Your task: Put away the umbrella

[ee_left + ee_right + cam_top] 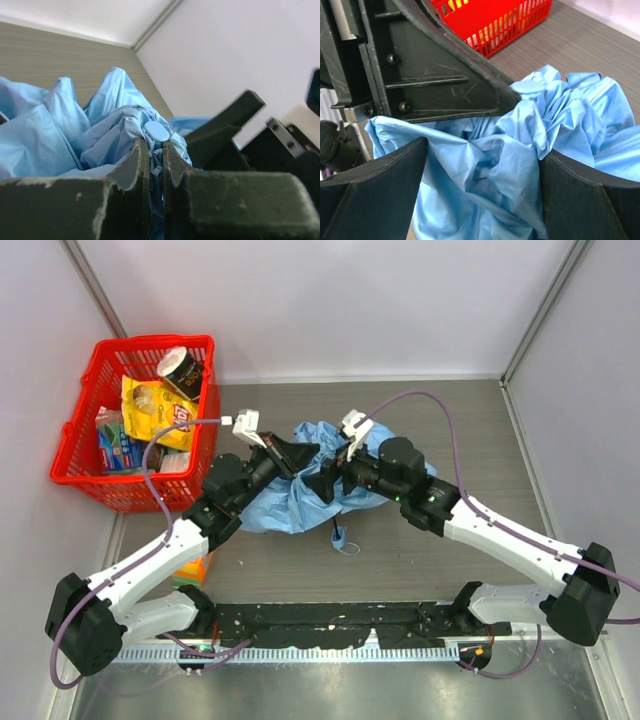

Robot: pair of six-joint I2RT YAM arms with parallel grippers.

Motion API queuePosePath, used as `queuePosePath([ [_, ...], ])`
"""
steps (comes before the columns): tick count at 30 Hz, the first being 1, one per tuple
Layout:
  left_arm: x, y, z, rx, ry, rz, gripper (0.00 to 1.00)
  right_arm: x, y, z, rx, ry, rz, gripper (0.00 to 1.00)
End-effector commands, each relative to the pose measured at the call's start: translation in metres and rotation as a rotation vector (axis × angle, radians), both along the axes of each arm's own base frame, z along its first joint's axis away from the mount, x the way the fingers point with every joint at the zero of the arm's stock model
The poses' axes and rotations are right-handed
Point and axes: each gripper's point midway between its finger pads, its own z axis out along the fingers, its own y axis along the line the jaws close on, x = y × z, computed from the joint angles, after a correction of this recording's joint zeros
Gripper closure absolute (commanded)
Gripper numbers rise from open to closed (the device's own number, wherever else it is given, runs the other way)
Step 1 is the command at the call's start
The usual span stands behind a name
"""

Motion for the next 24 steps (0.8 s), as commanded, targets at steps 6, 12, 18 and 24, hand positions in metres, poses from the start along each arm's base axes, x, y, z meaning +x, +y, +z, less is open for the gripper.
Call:
queuePosePath([
  [6,0.002,0.009,0.075,-0.259,0.001,0.071,1.0,0.055,-0.021,-0.019,-0.085,-0.105,-0.573,0.12],
  [12,0.0,0.007,0.068,-0.251,0.081,0.063,1.0,0.072,-0.051,-0.017,-0.147,-0.166,-0.757,0.33],
  [18,-0.002,0.01,0.072,-0.234,0.07,0.071,1.0,0.071,-0.07,-0.021,-0.178,-0.164,-0.768,0.53],
  [24,0.012,0.021,0.062,-0.155,0.057,0.167,1.0,0.035,-0.034,-0.018,-0.212,-0.11,-0.383,0.31],
])
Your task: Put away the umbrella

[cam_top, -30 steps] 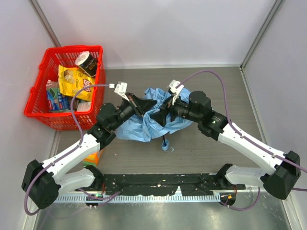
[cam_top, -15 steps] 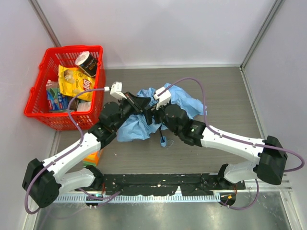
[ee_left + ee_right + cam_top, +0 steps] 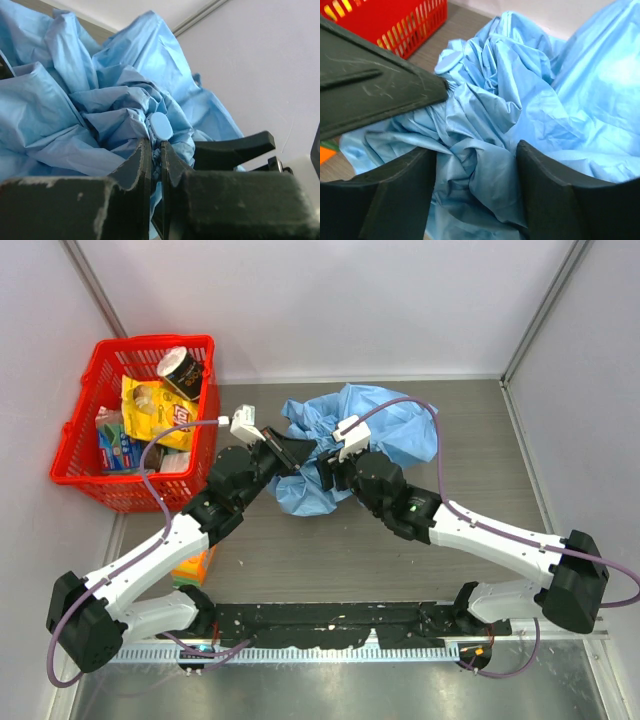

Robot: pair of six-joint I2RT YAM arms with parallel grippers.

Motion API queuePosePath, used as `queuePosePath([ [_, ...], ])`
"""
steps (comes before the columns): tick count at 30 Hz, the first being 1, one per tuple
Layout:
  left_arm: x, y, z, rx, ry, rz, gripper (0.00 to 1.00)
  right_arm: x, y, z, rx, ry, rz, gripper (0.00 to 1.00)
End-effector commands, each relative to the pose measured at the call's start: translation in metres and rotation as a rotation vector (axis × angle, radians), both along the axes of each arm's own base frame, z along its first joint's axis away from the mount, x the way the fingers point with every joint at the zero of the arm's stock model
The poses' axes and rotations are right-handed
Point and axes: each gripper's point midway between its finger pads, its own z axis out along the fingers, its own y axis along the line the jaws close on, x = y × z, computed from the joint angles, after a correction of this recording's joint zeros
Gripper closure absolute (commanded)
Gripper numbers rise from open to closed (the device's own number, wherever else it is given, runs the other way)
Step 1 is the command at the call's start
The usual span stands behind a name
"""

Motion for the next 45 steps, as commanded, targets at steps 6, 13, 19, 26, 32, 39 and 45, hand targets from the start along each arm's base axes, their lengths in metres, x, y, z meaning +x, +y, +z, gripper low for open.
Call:
queuePosePath([
  [6,0.02,0.019,0.06,-0.044,-0.13,0.127,1.0,-0.067,-0.017,0.037,-0.011,0.094,0.322,0.22],
  [13,0.049,0.027,0.055,-0.05,-0.044,0.244,1.0,-0.141,0.007,0.077,0.154,0.158,0.644,0.23],
  [19,0.056,0.04,0.039,-0.165,0.142,0.359,1.0,-0.15,0.051,0.048,0.138,0.081,0.735,0.8],
  [26,0.044,0.077,0.047,-0.18,0.148,0.476,1.0,-0.145,0.097,0.031,0.123,-0.247,0.855,0.99],
  [32,0.034,0.078,0.049,-0.285,0.168,0.357,1.0,-0.137,0.11,-0.011,-0.072,-0.185,0.9,0.99],
  [39,0.028,0.062,0.039,-0.443,0.253,0.249,1.0,-0.12,0.122,-0.017,-0.178,-0.224,0.884,0.99],
  [45,0.019,0.064,0.049,-0.497,0.248,0.211,1.0,-0.085,0.118,-0.016,-0.187,-0.229,0.794,0.99],
])
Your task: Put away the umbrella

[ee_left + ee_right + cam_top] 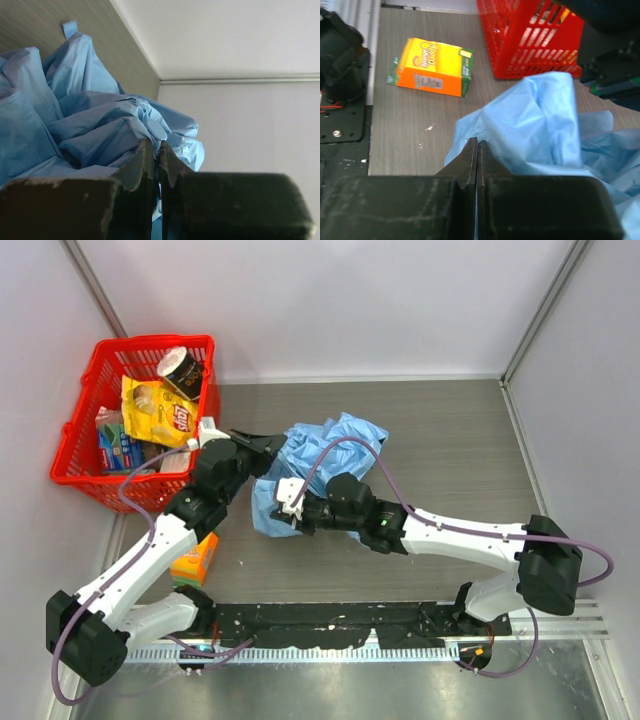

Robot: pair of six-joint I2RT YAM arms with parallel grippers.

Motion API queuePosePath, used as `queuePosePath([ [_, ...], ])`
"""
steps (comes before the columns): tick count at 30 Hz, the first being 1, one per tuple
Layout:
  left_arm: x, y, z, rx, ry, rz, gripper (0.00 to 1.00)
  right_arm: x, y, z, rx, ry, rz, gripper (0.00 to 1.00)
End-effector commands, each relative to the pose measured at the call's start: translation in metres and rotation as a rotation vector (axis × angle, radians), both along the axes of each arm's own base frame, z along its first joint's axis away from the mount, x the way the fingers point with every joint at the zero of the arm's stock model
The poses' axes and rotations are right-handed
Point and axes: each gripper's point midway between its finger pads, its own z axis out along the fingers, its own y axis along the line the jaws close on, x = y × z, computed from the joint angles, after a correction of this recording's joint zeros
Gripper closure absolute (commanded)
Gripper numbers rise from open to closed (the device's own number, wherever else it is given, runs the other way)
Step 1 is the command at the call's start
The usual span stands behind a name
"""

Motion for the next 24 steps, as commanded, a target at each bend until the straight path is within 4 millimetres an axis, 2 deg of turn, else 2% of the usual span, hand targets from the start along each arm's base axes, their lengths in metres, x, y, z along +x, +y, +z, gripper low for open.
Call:
queuePosePath([
  [1,-0.009,-0.004,0.066,-0.181,-0.143,-0.045,1.0,0.042,0.001,0.013,0.018,-0.059,-0.119,0.99],
  [4,-0.015,-0.012,0.064,-0.192,-0.105,-0.096,1.0,0.059,-0.001,0.008,0.016,-0.065,-0.213,0.99],
  [6,-0.019,-0.014,0.06,-0.183,-0.084,-0.1,1.0,0.078,-0.007,0.01,0.027,-0.071,-0.333,0.99],
  [9,-0.022,-0.013,0.053,-0.166,-0.066,-0.083,1.0,0.101,-0.02,0.024,0.117,-0.048,-0.515,0.99],
  [12,-0.022,-0.018,0.044,-0.138,-0.063,-0.1,1.0,0.111,-0.027,0.042,0.236,0.013,-0.612,0.99],
  [17,-0.023,-0.032,0.032,-0.117,-0.067,-0.165,1.0,0.141,-0.04,0.069,0.386,0.214,-0.724,0.99],
  [19,-0.025,-0.033,0.03,-0.106,-0.079,-0.17,1.0,0.147,-0.046,0.074,0.407,0.241,-0.738,0.99],
  [21,-0.024,-0.029,0.035,-0.081,-0.124,-0.159,1.0,0.15,-0.049,0.069,0.385,0.26,-0.749,0.99],
  [23,-0.022,-0.024,0.04,-0.042,-0.162,-0.143,1.0,0.139,-0.039,0.067,0.337,0.271,-0.653,0.99],
  [24,-0.02,-0.023,0.043,-0.021,-0.191,-0.139,1.0,0.126,-0.031,0.058,0.271,0.268,-0.568,0.99],
])
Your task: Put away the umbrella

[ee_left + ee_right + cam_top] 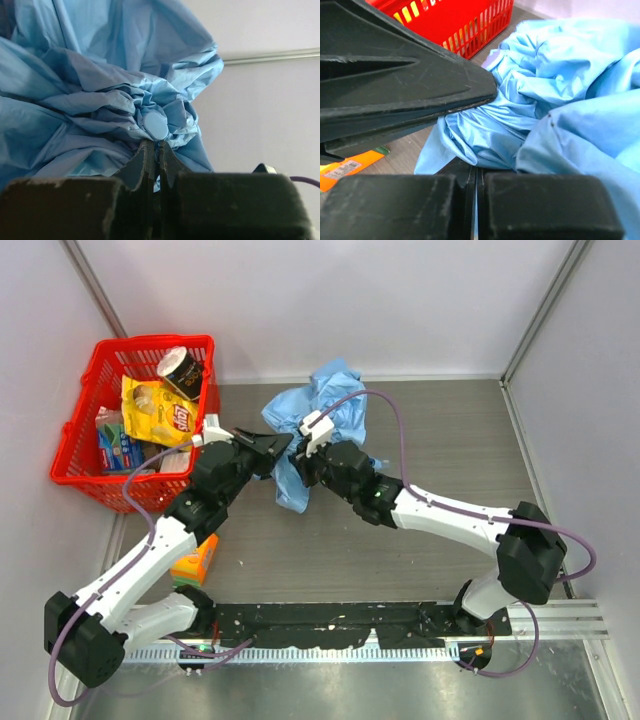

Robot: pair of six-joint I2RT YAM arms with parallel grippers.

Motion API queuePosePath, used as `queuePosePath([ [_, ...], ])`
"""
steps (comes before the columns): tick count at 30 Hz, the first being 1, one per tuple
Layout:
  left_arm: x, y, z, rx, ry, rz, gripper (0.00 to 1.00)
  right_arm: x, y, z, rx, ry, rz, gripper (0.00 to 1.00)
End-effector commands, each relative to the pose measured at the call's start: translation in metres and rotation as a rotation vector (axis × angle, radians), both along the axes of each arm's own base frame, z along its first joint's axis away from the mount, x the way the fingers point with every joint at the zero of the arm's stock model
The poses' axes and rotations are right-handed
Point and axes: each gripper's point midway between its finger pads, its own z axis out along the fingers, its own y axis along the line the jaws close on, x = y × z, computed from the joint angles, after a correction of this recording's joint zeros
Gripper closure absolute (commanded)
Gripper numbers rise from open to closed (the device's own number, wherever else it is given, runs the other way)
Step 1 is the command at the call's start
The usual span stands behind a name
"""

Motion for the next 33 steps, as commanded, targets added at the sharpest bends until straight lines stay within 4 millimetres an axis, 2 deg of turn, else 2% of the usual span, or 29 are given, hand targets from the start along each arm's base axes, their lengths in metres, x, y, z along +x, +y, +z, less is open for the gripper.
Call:
queuePosePath([
  [1,-0.007,-0.003,0.031,0.047,-0.17,-0.039,1.0,-0.015,0.011,0.035,0.048,0.001,0.139,0.95],
  [2,-0.004,-0.002,0.032,0.073,-0.192,-0.031,1.0,-0.033,0.019,0.025,0.004,0.025,0.252,0.87],
  [3,-0.002,-0.001,0.034,0.088,-0.216,-0.022,1.0,-0.042,0.018,0.023,-0.018,0.036,0.293,0.84],
  [4,0.0,0.0,0.033,0.114,-0.236,-0.014,1.0,-0.055,0.016,0.012,-0.062,0.076,0.349,0.76],
  [5,0.002,0.001,0.033,0.135,-0.251,-0.009,1.0,-0.061,0.011,0.016,-0.066,0.082,0.361,0.73],
  [6,0.004,0.001,0.033,0.152,-0.261,-0.004,1.0,-0.072,0.004,0.004,-0.108,0.129,0.388,0.67],
  [7,0.005,0.002,0.033,0.172,-0.269,0.0,1.0,-0.08,-0.002,0.015,-0.097,0.119,0.406,0.63],
  [8,0.008,0.002,0.032,0.194,-0.275,0.005,1.0,-0.092,-0.01,0.008,-0.121,0.153,0.435,0.56],
  [9,0.009,0.003,0.031,0.207,-0.279,0.012,1.0,-0.105,-0.018,0.019,-0.105,0.15,0.473,0.53],
  [10,0.011,0.005,0.031,0.22,-0.283,0.021,1.0,-0.116,-0.025,0.014,-0.119,0.183,0.491,0.49],
  [11,0.012,0.005,0.033,0.234,-0.293,0.024,1.0,-0.129,-0.032,0.029,-0.092,0.172,0.527,0.45],
  [12,0.014,0.006,0.034,0.245,-0.298,0.028,1.0,-0.136,-0.039,0.024,-0.091,0.208,0.526,0.4],
  [13,0.015,0.007,0.034,0.257,-0.3,0.029,1.0,-0.14,-0.049,0.038,-0.061,0.189,0.506,0.38],
  [14,0.016,0.008,0.034,0.266,-0.297,0.034,1.0,-0.144,-0.058,0.043,-0.038,0.195,0.482,0.32],
  [15,0.016,0.007,0.035,0.267,-0.301,0.033,1.0,-0.139,-0.065,0.042,-0.04,0.198,0.426,0.29],
  [16,0.016,0.007,0.035,0.272,-0.302,0.033,1.0,-0.138,-0.072,0.047,-0.018,0.202,0.386,0.22],
  [18,0.014,0.004,0.036,0.268,-0.301,0.014,1.0,-0.115,-0.086,0.048,-0.013,0.195,0.225,0.15],
  [19,0.013,0.003,0.033,0.264,-0.293,0.003,1.0,-0.096,-0.095,0.052,-0.008,0.168,0.111,0.13],
  [20,0.012,0.001,0.033,0.248,-0.286,-0.007,1.0,-0.088,-0.095,0.05,-0.013,0.165,0.08,0.11],
  [21,0.011,0.0,0.03,0.237,-0.275,-0.014,1.0,-0.076,-0.095,0.057,-0.008,0.137,0.042,0.11],
  [22,0.009,-0.001,0.03,0.22,-0.268,-0.02,1.0,-0.069,-0.093,0.053,-0.017,0.132,0.023,0.11],
  [23,0.008,-0.002,0.029,0.206,-0.261,-0.024,1.0,-0.059,-0.091,0.057,-0.008,0.088,0.014,0.11],
  [24,0.007,-0.001,0.029,0.197,-0.255,-0.025,1.0,-0.056,-0.084,0.051,-0.022,0.077,0.029,0.11],
  [25,0.005,-0.001,0.029,0.184,-0.245,-0.024,1.0,-0.056,-0.076,0.052,-0.027,0.038,0.073,0.11],
  [27,0.004,0.001,0.029,0.17,-0.224,-0.02,1.0,-0.058,-0.057,0.042,-0.038,0.009,0.161,0.11],
  [28,0.003,0.001,0.028,0.158,-0.206,-0.02,1.0,-0.056,-0.051,0.031,-0.064,0.007,0.175,0.11],
  [30,0.003,0.0,0.026,0.139,-0.184,-0.02,1.0,-0.049,-0.043,0.024,-0.092,-0.061,0.158,0.11],
  [33,0.003,-0.001,0.021,0.099,-0.139,-0.02,1.0,-0.049,-0.025,0.022,-0.128,-0.157,0.153,0.11],
])
